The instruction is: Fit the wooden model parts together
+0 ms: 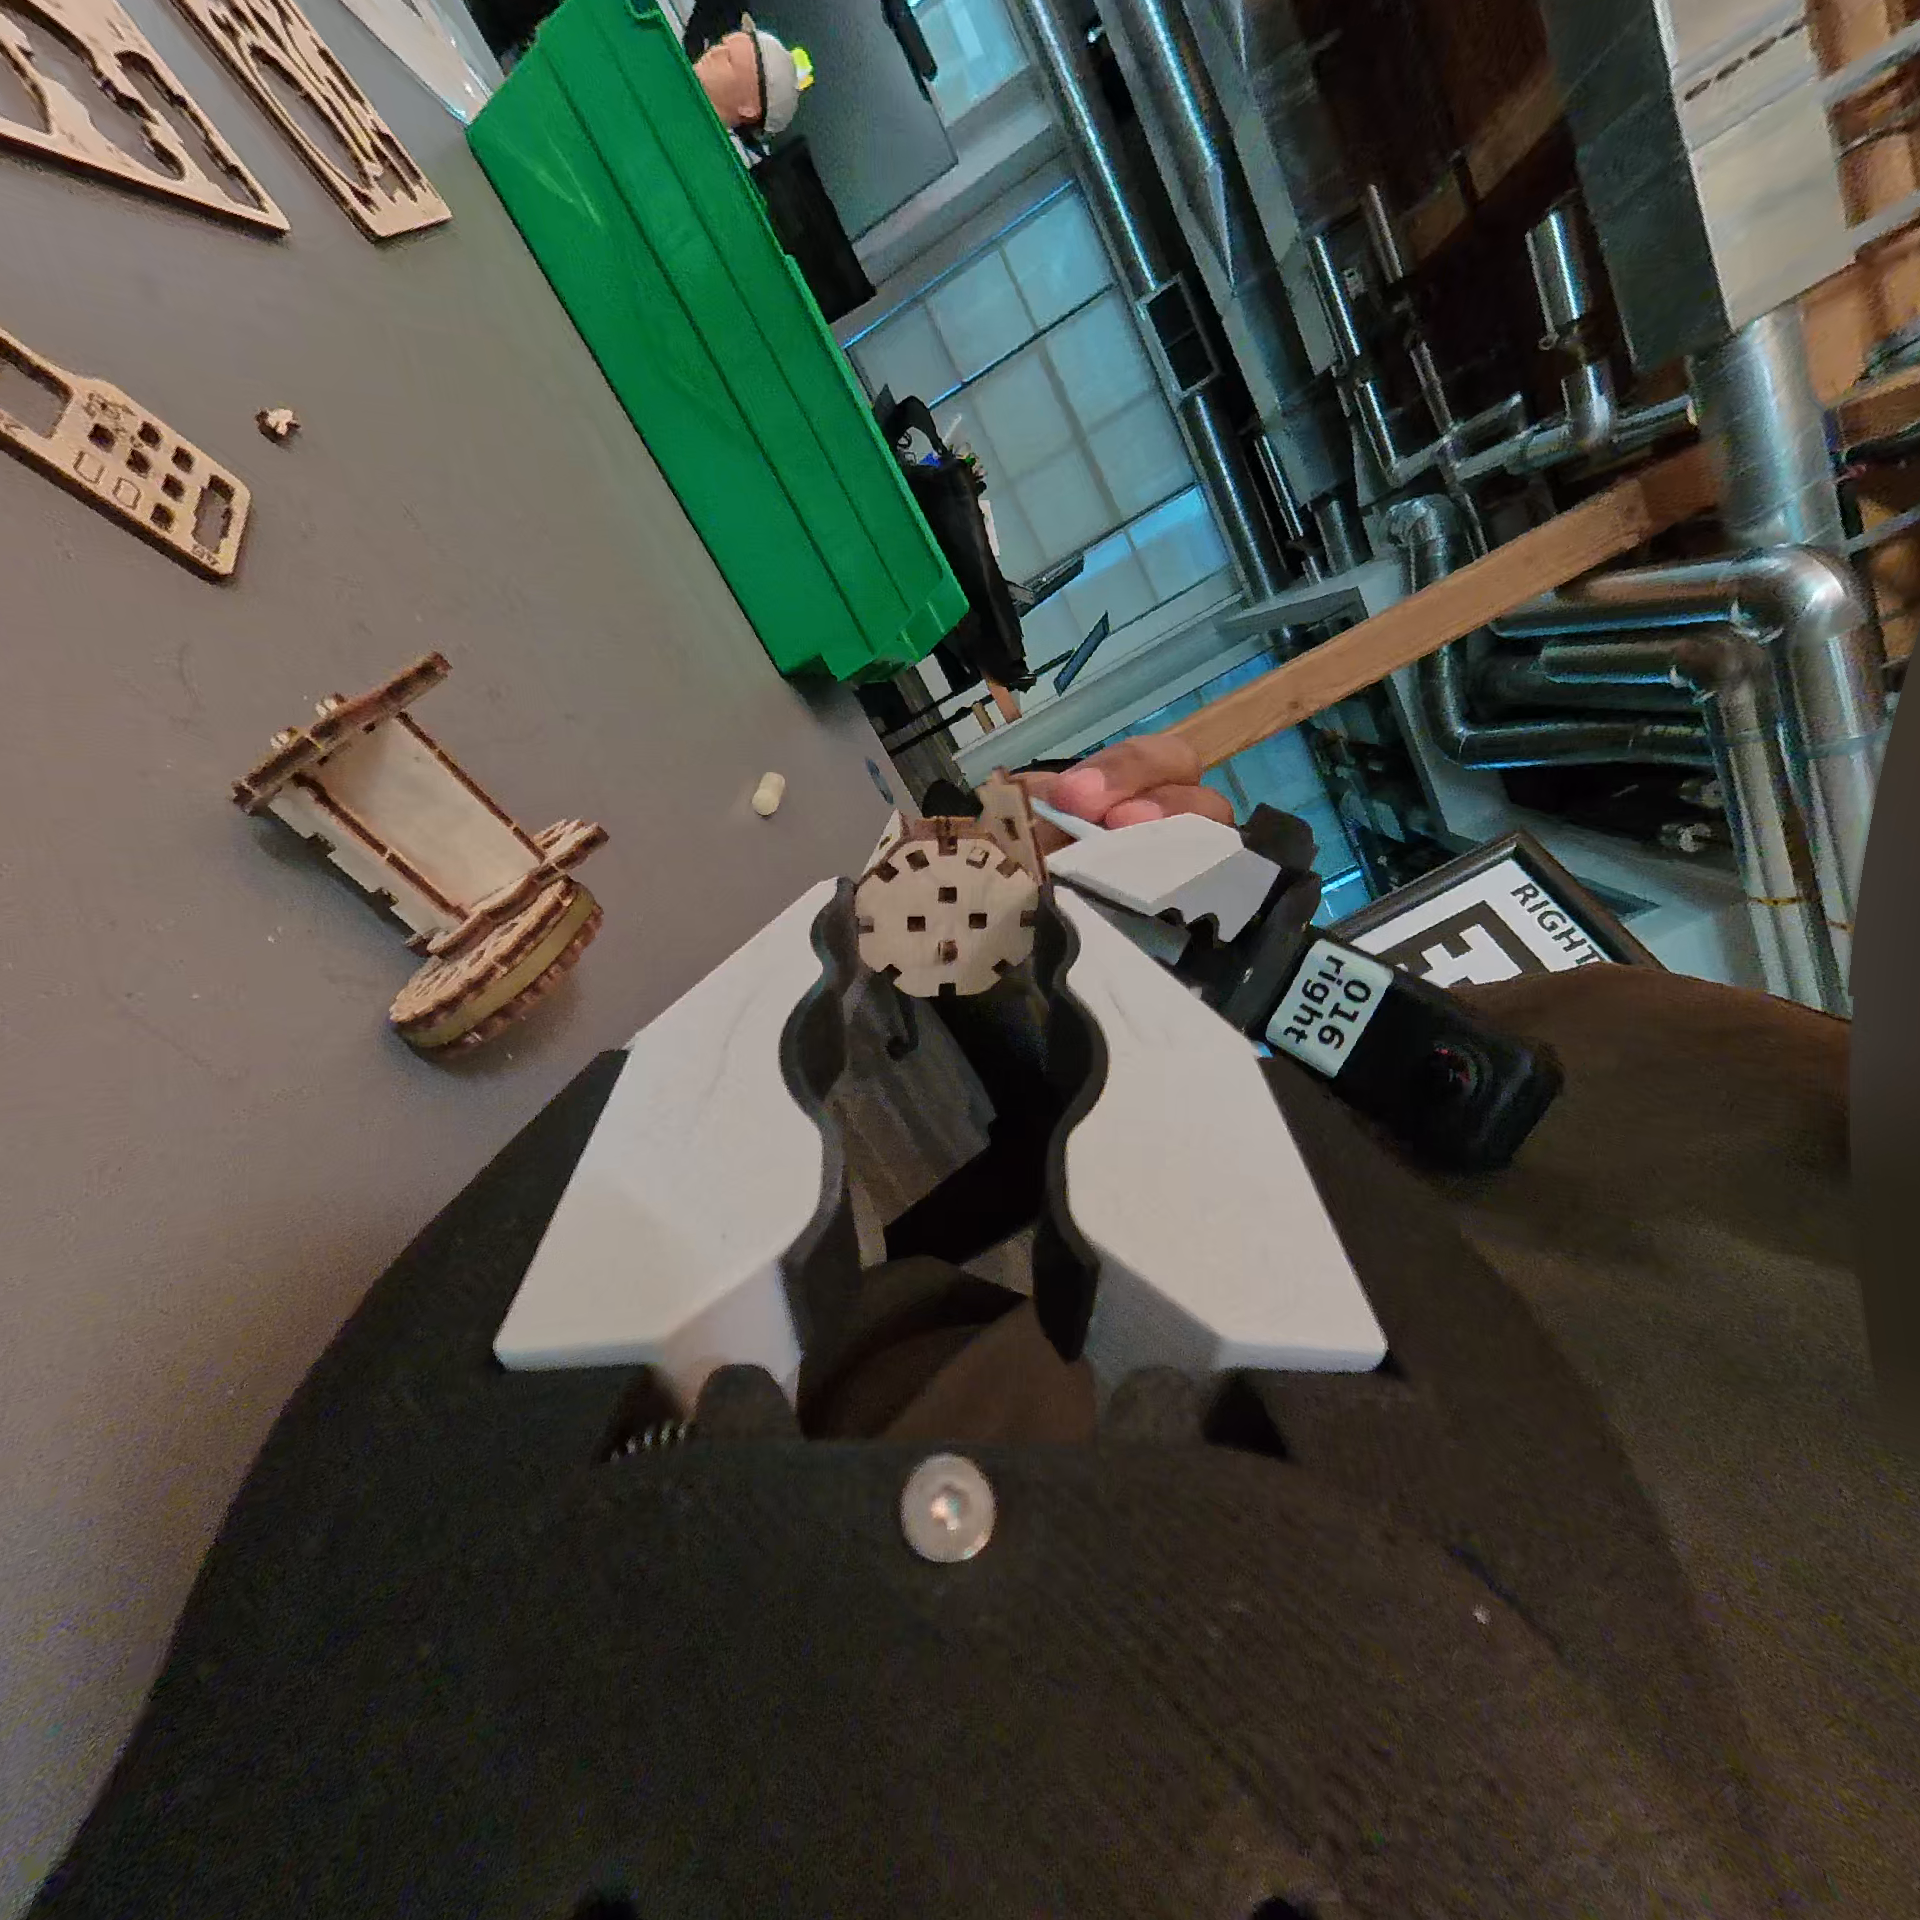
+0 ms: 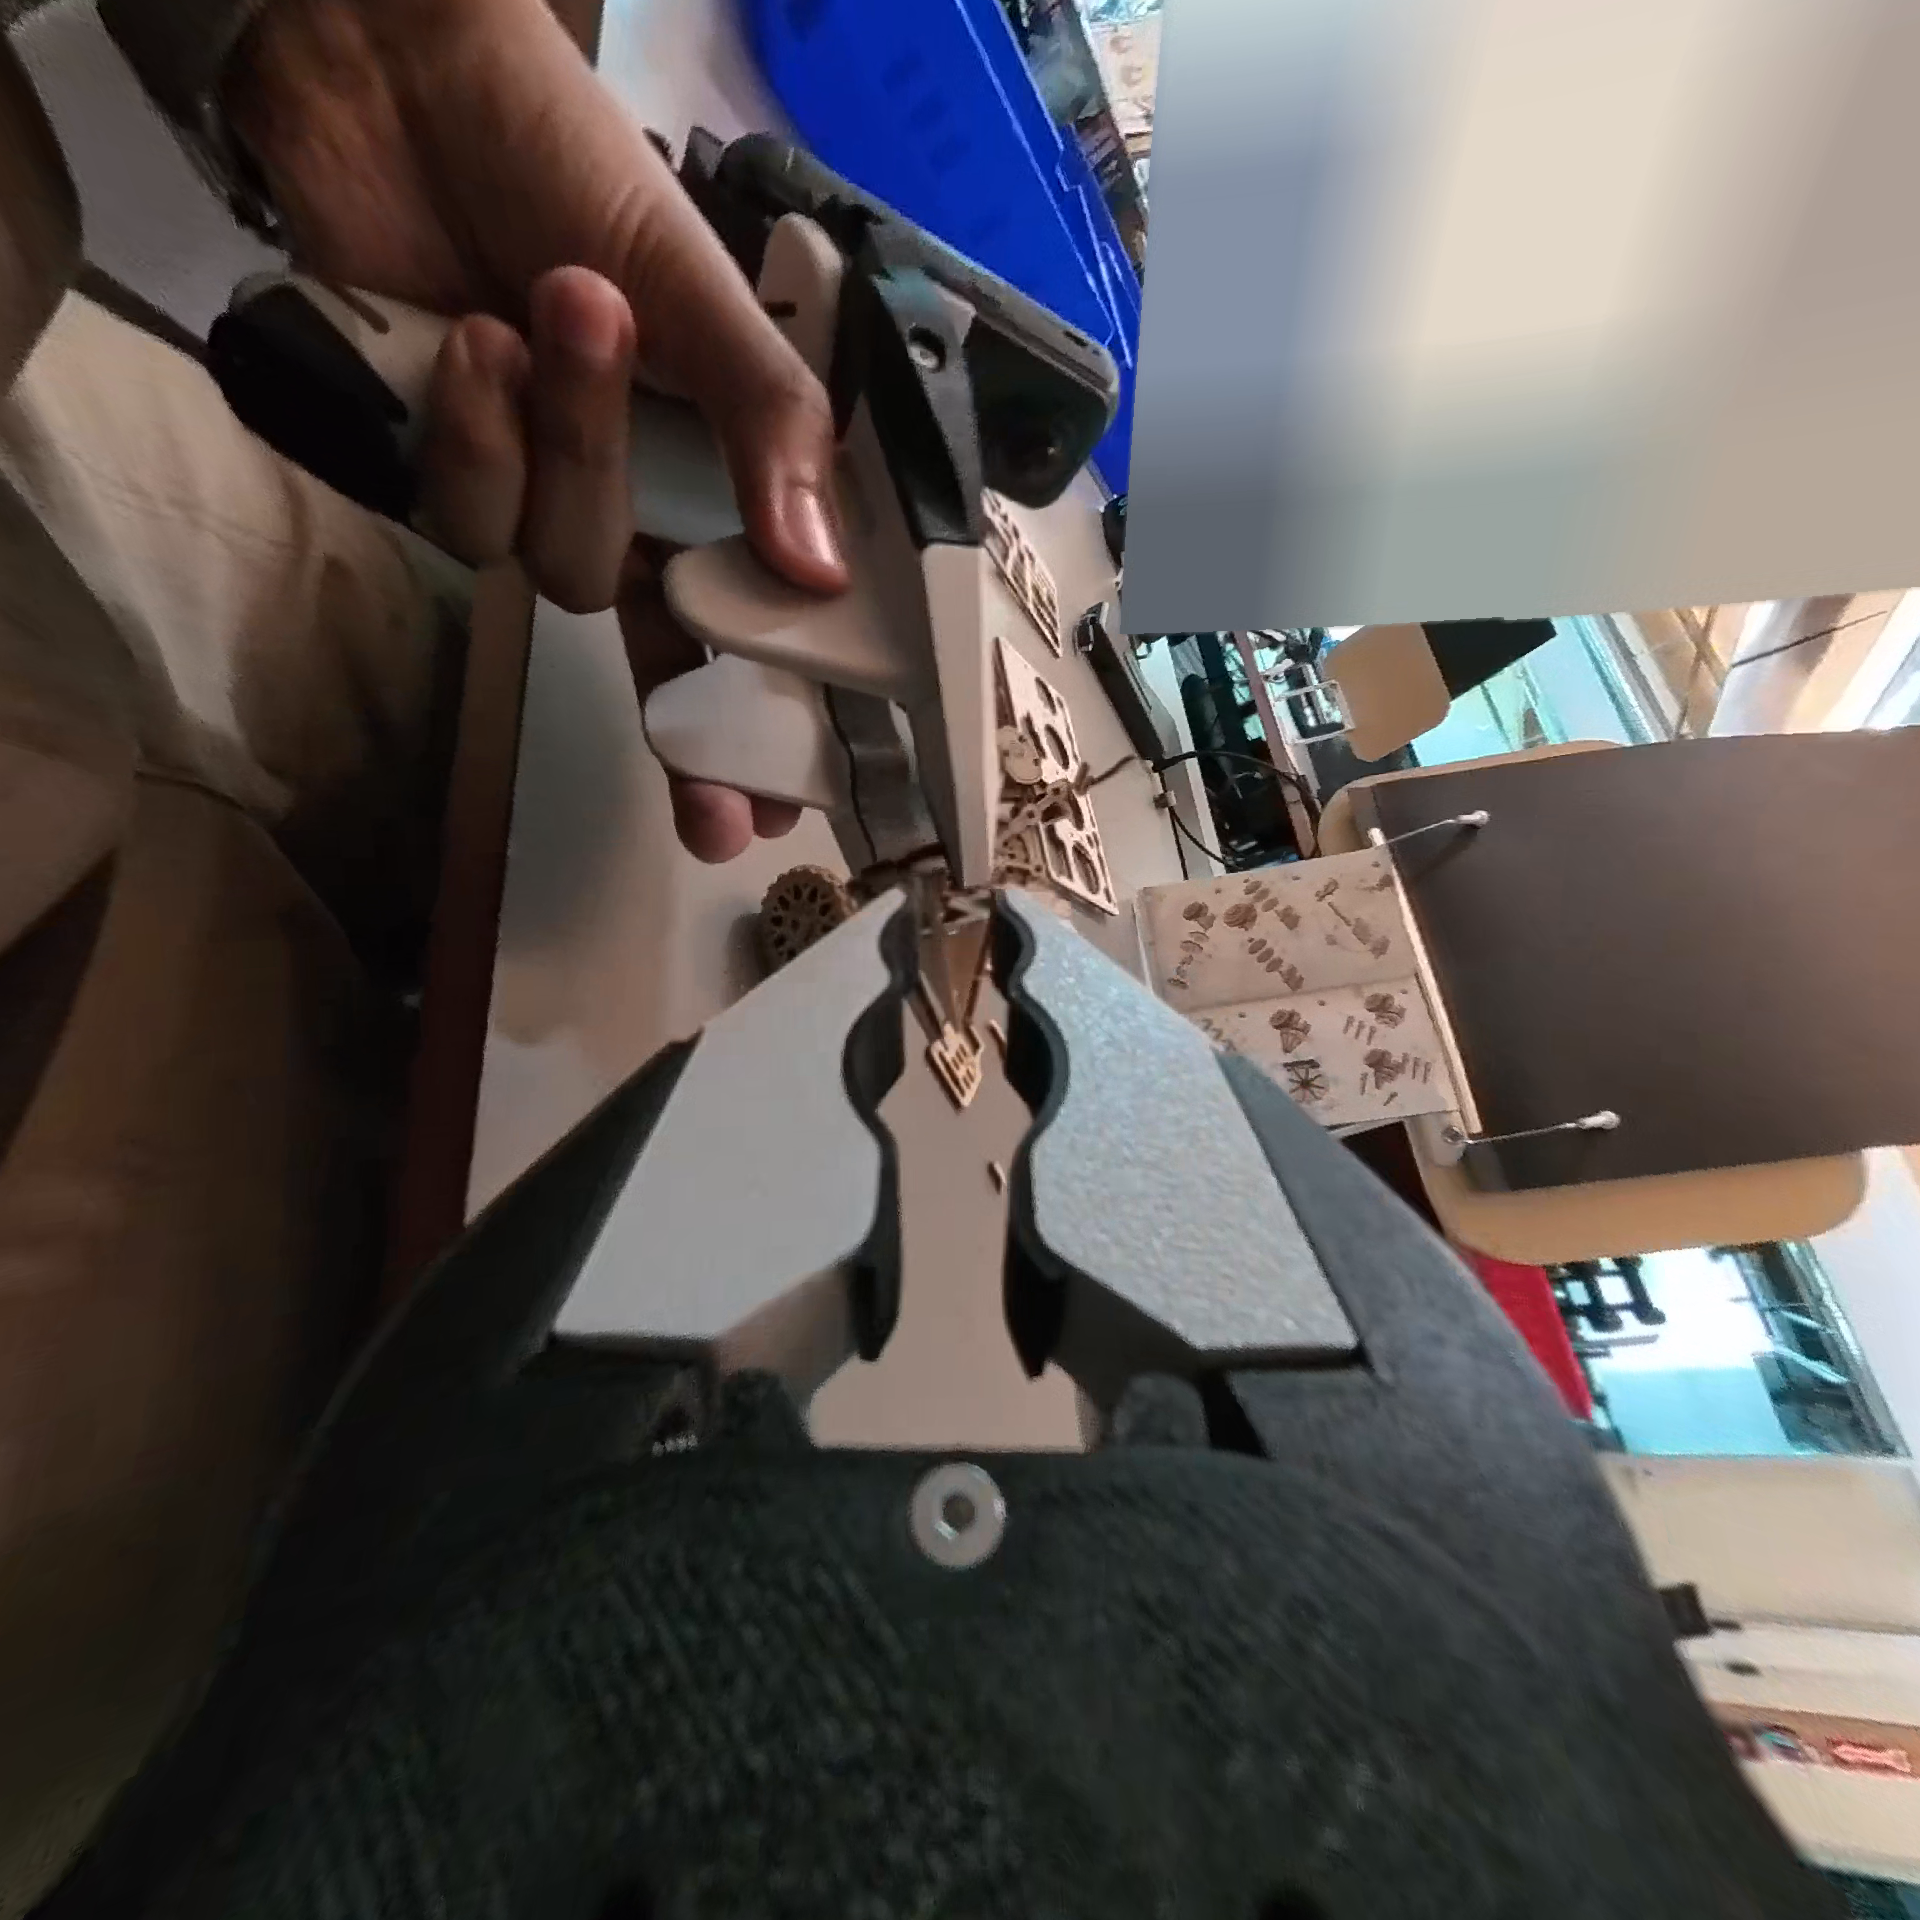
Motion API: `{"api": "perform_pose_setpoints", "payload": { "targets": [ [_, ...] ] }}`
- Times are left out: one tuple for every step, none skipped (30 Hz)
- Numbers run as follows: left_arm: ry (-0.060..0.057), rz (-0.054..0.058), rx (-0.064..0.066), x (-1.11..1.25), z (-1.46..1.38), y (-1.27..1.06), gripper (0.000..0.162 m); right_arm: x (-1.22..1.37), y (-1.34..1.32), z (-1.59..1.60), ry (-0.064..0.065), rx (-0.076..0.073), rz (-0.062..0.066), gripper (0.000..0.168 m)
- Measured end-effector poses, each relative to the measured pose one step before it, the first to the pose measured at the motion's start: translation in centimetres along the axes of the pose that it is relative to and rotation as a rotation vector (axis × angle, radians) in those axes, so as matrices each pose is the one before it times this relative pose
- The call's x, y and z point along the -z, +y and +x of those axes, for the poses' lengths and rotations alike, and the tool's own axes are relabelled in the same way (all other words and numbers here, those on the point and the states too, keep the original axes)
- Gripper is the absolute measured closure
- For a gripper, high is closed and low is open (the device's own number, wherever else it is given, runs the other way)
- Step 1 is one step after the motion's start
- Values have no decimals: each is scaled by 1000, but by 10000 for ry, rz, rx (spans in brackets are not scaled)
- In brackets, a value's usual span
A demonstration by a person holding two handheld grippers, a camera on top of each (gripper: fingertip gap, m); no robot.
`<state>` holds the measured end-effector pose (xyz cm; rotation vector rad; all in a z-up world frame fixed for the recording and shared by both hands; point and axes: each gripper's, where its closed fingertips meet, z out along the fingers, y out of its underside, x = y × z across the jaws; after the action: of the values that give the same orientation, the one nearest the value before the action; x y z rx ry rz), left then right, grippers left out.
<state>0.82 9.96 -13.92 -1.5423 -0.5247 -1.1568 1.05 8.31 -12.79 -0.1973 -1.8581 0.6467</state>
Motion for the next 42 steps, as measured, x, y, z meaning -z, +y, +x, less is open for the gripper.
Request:
{"api": "perform_pose_setpoints", "payload": {
  "targets": [
    [-37,-17,-62,-29,-26,29,132,62,-44,179,15,-244,80,163],
    [-9,-4,-72,-4,14,-2,132,42,-34,110,-42,-283,69,164],
    [-2,14,-27,14,17,-54,132,-6,10,84,-42,-280,29,164],
    [3,11,-1,38,-14,-70,132,-39,1,58,-33,-246,18,164],
    [-10,-4,4,28,-64,-28,132,-48,30,7,-43,-189,0,165],
    [-25,23,-2,46,-79,-53,132,-30,38,29,-27,-142,2,165],
    [-8,11,0,23,-28,-28,132,4,7,54,-18,-118,35,165],
    [-7,12,1,17,-25,-45,132,82,-49,166,39,-123,75,165],
    [-47,-18,-42,16,-91,12,132,137,-121,332,111,-167,122,166],
    [-22,2,-15,33,-63,-24,132,182,-148,293,22,-241,144,167],
    [35,36,38,45,6,-77,132,176,-103,361,19,-331,120,167],
    [29,34,56,49,-14,-97,132,177,-33,440,62,-340,98,167],
    [13,13,38,61,-54,-55,132,207,51,542,107,-304,91,167],
    [-9,24,13,57,-68,-74,132,237,152,660,158,-304,69,167],
    [-16,28,0,54,-59,-71,132,250,327,725,170,-281,12,167],
    [11,13,-9,44,3,-76,132,189,605,632,99,-218,-112,167],
    [2,8,-22,39,-10,-53,132,68,986,382,-42,-162,-315,167],
    [-13,-2,-27,33,-61,-43,132,-111,1339,106,-189,-177,-510,167],
    [1,-27,-11,20,-50,0,132,-270,1519,-166,-294,-164,-600,167],
    [9,-8,10,25,-49,-29,132,-312,1404,-264,-253,-31,-548,167],
    [0,16,21,30,-44,-69,132,-244,1091,-318,-198,195,-408,167],
    [0,15,11,45,-33,-59,132,-114,770,-291,-124,377,-318,167],
    [-11,9,4,45,-50,-43,132,-16,468,-375,-162,395,-214,167],
    [-19,26,-1,46,-66,-71,132,28,391,-798,-478,237,-202,167],
    [-6,15,3,44,-48,-60,132,-24,544,-1051,-696,-64,-292,167],
    [1,-3,11,26,-52,-26,132,-118,748,-860,-612,-290,-381,167],
    [-4,-1,14,12,-46,-28,132,-118,873,-623,-462,-283,-407,165],
    [1,-5,12,7,-32,-5,132,-39,891,-343,-285,-204,-394,163],
    [4,-6,1,8,2,0,132,41,826,98,-5,-159,-365,162],
    [0,-7,-5,5,-3,10,132,161,612,279,105,-176,-242,156],
    [-3,-4,-6,2,1,1,132,250,424,348,122,-274,-144,149],
    [-3,0,-1,0,-4,0,132,315,217,393,122,-373,-57,147],
    [8,4,8,-7,-6,-6,132,321,-128,376,114,-497,115,143],
    [14,-9,17,-16,-6,10,132,251,-401,280,71,-584,233,140],
    [-1,-19,14,-28,-33,18,132,76,-509,24,-44,-584,262,140],
    [-1,-17,14,-32,-38,28,132,-125,-479,-249,-150,-542,228,141],
    [16,-19,18,-45,8,26,132,-340,-332,-173,-56,-513,120,141],
    [19,-24,6,-50,31,40,132,-499,-72,-271,-84,-383,-57,141],
    [8,-32,-9,-61,10,64,132,-560,245,-3,93,-285,-242,139],
    [10,-45,-11,-53,21,77,132,-563,444,362,304,-183,-366,139],
    [18,-55,-1,-71,33,106,132,-496,241,146,156,-121,-199,139],
    [2,-34,9,-41,2,81,132,-265,-226,-158,-67,-205,134,142]
  ]
}}
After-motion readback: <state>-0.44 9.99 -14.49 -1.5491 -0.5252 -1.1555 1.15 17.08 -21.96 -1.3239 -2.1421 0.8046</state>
